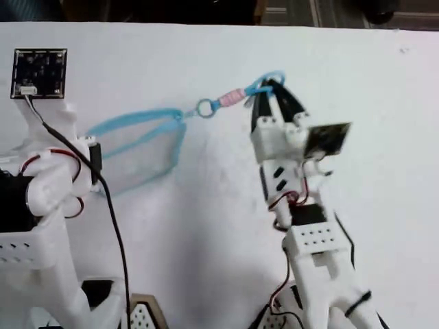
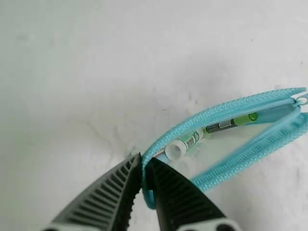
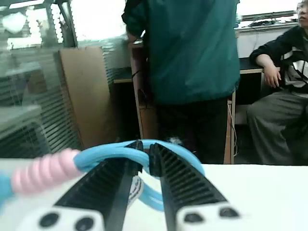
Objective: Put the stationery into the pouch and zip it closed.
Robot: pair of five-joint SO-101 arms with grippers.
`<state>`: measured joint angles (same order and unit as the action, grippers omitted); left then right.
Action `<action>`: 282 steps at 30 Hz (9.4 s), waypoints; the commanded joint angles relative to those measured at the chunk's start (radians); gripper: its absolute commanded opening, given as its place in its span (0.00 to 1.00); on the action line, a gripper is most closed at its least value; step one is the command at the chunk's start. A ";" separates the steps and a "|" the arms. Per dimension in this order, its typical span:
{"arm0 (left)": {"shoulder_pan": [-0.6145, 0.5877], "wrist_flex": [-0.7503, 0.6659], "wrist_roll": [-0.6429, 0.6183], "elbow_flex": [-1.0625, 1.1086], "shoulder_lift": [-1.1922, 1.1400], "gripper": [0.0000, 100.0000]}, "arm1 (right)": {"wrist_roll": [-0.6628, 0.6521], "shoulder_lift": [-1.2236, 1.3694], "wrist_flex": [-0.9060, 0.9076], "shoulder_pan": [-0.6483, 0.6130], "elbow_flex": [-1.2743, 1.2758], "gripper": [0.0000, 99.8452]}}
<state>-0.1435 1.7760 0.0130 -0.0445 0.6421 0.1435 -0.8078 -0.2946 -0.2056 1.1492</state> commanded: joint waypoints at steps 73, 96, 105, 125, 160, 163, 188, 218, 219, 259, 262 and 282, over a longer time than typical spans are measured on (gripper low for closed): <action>0.085 -0.298 0.095 0.479 0.381 0.20 | -0.064 0.165 0.931 -0.317 -1.071 0.02; 0.130 -0.710 -0.206 0.683 0.375 0.23 | -0.133 0.061 1.110 -0.507 -1.102 0.02; 0.070 -0.663 -0.216 0.511 0.269 0.24 | -0.075 0.205 0.967 -0.378 -1.108 0.02; -0.056 0.009 -0.115 -0.161 0.180 0.27 | -0.074 0.243 0.970 -0.378 -1.103 0.02; 0.239 -0.163 0.279 0.101 0.263 0.29 | -0.077 0.041 1.337 -0.269 -1.102 0.02; 0.239 -0.169 0.305 0.132 0.263 0.29 | -0.078 -0.024 1.388 -0.268 -1.102 0.02; 0.367 -0.226 0.292 0.209 0.266 0.29 | -0.121 -0.292 1.429 -0.134 -0.875 0.02; 0.489 -0.038 0.566 0.087 0.268 0.29 | -0.117 -0.682 1.672 -0.030 -0.671 0.02; 0.489 -0.038 0.568 0.087 0.268 0.29 | -0.114 -0.690 1.679 -0.027 -0.666 0.02; 0.742 0.009 0.258 0.075 0.271 0.02 | -0.120 -0.091 0.978 0.277 -0.654 0.02; 0.742 0.009 0.258 0.075 0.271 0.02 | -0.120 0.082 0.955 0.325 -0.770 0.02; 0.742 0.009 0.258 0.074 0.271 0.02 | -0.245 1.072 0.949 0.581 -1.574 0.02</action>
<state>0.6038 1.7699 0.2693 0.0598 0.8968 -0.0698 0.1711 0.6782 0.2317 -0.3099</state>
